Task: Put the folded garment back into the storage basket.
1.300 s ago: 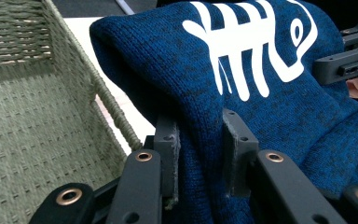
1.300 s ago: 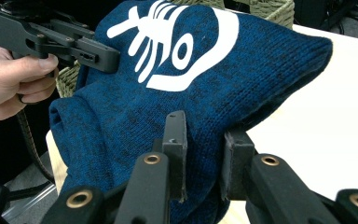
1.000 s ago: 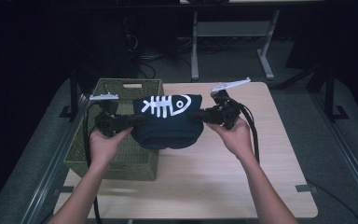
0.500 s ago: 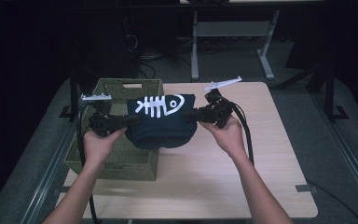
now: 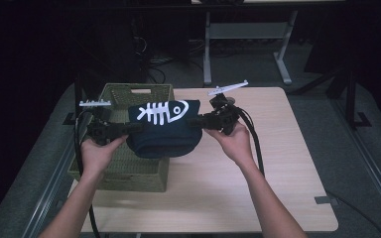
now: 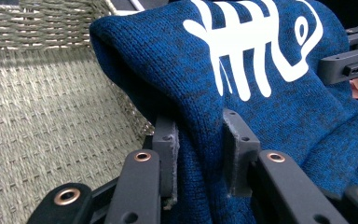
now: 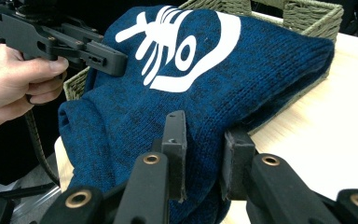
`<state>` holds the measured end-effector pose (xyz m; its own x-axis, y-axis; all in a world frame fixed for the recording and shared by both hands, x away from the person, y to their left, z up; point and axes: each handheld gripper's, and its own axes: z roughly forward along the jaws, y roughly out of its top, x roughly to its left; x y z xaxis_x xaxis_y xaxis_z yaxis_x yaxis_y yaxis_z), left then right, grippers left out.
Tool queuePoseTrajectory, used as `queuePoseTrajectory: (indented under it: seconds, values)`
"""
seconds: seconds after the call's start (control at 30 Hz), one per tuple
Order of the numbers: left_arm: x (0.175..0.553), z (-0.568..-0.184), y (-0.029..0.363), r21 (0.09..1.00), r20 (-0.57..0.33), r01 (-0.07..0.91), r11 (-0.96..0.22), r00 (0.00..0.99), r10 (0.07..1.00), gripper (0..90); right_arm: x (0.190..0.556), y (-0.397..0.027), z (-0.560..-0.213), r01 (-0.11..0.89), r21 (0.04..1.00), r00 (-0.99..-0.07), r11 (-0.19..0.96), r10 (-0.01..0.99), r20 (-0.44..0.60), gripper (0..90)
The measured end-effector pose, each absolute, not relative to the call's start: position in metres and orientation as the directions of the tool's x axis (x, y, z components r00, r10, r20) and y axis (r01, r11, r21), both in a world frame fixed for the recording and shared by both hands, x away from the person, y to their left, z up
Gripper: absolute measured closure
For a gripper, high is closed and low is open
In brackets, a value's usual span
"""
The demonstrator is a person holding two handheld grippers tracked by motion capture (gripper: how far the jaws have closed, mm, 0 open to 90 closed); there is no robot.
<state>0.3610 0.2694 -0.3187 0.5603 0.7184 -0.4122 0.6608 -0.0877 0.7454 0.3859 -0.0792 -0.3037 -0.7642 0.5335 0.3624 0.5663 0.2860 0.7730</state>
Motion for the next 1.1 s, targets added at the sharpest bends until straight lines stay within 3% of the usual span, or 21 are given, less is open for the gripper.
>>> queuePoseTrajectory:
  seconds: [1.1]
  values:
    - [0.355, -0.325, 0.316, 0.733, -0.42, 0.679, -0.04, 0.499, 0.758, 67.3, 0.392, -0.028, -0.313, 0.566, 0.778, -0.772, 0.274, 0.507, 0.383, 74.3]
